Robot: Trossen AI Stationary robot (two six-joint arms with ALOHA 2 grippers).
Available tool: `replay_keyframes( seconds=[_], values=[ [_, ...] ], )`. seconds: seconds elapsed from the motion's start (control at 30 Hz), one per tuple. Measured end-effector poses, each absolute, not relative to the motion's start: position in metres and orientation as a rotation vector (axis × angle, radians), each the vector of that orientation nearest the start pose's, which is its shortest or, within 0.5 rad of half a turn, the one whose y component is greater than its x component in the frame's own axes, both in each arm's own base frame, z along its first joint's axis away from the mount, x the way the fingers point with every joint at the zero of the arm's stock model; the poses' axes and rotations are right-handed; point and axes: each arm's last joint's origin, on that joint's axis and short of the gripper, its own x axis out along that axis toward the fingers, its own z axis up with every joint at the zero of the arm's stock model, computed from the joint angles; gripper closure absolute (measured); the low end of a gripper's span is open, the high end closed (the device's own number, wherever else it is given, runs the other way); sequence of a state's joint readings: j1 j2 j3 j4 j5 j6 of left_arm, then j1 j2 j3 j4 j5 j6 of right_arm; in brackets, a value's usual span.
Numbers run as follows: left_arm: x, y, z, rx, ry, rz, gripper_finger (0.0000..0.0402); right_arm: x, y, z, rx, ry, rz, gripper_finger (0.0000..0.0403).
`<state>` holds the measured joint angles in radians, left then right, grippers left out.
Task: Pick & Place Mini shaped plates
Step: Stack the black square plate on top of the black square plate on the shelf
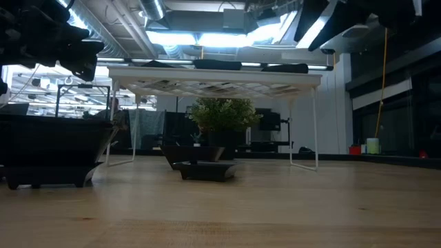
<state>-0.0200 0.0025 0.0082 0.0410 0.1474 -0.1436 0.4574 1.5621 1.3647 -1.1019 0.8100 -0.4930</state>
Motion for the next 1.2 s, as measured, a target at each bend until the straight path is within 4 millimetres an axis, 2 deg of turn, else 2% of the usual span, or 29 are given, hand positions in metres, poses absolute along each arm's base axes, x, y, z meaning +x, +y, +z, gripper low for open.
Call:
replay_keyframes(
  seconds=[0.3,0.57,0.83,1.2],
  values=[
    [0.097,-0.006,0.170,-0.140,-0.035,-0.170,0.0258,0.287,0.138,0.271,-0.859,1.032,-0.209,0.0259],
    [0.097,-0.006,0.170,-0.140,-0.035,-0.170,0.0258,0.311,0.167,0.230,-0.608,1.037,-0.134,0.0259],
    [0.097,-0.006,0.170,-0.140,-0.035,-0.170,0.0258,0.331,0.192,0.199,-0.587,0.953,-0.062,0.0259],
    [0.097,-0.006,0.170,-0.141,-0.034,-0.170,0.0258,0.338,0.196,0.184,-0.601,0.960,-0.058,0.0260]
  ],
)
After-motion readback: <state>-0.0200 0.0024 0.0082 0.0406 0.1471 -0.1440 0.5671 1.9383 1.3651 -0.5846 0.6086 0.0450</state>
